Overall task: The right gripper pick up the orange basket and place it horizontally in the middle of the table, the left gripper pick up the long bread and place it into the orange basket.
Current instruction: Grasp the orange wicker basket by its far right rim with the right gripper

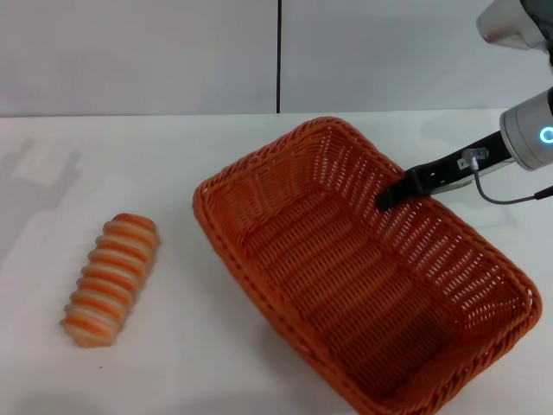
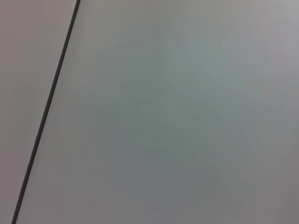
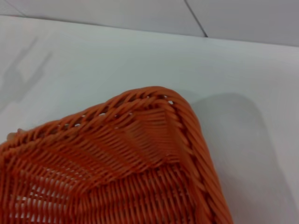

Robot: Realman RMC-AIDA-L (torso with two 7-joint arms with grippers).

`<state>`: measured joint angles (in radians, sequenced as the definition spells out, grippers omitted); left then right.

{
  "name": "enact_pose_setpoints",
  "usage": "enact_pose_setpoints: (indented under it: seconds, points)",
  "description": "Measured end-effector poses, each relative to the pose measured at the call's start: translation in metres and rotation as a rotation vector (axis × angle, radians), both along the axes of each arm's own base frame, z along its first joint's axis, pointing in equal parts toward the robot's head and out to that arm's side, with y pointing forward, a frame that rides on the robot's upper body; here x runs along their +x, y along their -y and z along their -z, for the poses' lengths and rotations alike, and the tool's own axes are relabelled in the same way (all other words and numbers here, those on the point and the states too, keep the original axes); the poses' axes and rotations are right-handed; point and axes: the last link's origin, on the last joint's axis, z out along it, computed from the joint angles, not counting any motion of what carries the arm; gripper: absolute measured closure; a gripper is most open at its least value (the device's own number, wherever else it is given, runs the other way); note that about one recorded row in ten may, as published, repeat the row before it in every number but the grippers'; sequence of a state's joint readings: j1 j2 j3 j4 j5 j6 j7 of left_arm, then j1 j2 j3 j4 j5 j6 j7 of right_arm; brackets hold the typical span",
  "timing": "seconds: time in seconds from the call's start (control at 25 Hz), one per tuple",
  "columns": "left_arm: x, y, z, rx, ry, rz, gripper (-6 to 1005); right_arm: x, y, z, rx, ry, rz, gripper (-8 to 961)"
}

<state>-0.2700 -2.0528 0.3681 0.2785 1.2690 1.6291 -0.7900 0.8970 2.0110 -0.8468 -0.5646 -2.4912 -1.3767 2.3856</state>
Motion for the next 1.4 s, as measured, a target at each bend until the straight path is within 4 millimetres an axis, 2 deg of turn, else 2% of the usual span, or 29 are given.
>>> enact_pose_setpoints:
  seconds: [0.04, 0.32, 0.4, 0.44, 0.52, 0.64, 0.72, 0.84, 1.12, 1.4]
  points:
    - [0.0, 0.0, -0.001, 0.003, -0.002, 0.003, 192, 0.0, 0.0, 0.0, 0.002, 0.001, 0.0, 648]
    - [0.0, 0.0, -0.002, 0.01, -0.002, 0.002, 192, -0.003, -0.003, -0.008, 0.009, 0.015, -0.036, 726]
    - [0.0, 0.0, -0.002, 0.01, -0.002, 0.002, 192, -0.007, -0.004, -0.018, 0.005, 0.033, -0.063, 748]
    - [0.0, 0.0, -0.002, 0.011, -0.001, 0.002, 192, -0.012, -0.004, -0.029, 0.0, 0.056, -0.088, 759]
    - [0.0, 0.0, -0.003, 0.014, -0.001, 0.002, 192, -0.016, -0.005, -0.035, 0.001, 0.064, -0.103, 776]
    - [0.0, 0.0, -0.003, 0.014, -0.001, 0.001, 192, -0.032, -0.003, -0.062, 0.0, 0.099, -0.179, 802]
    - [0.0, -0.002, -0.003, 0.014, -0.002, -0.005, 192, -0.036, -0.002, -0.068, -0.008, 0.111, -0.199, 819]
    - [-0.001, -0.004, -0.002, 0.013, -0.004, -0.012, 193, -0.049, 0.003, -0.084, -0.057, 0.138, -0.304, 819]
    - [-0.001, -0.004, 0.0, 0.01, -0.005, -0.021, 193, -0.056, 0.009, -0.096, -0.141, 0.153, -0.468, 819]
    - [0.0, -0.002, 0.002, -0.001, 0.003, -0.013, 193, -0.058, 0.002, -0.107, -0.105, 0.18, -0.595, 820]
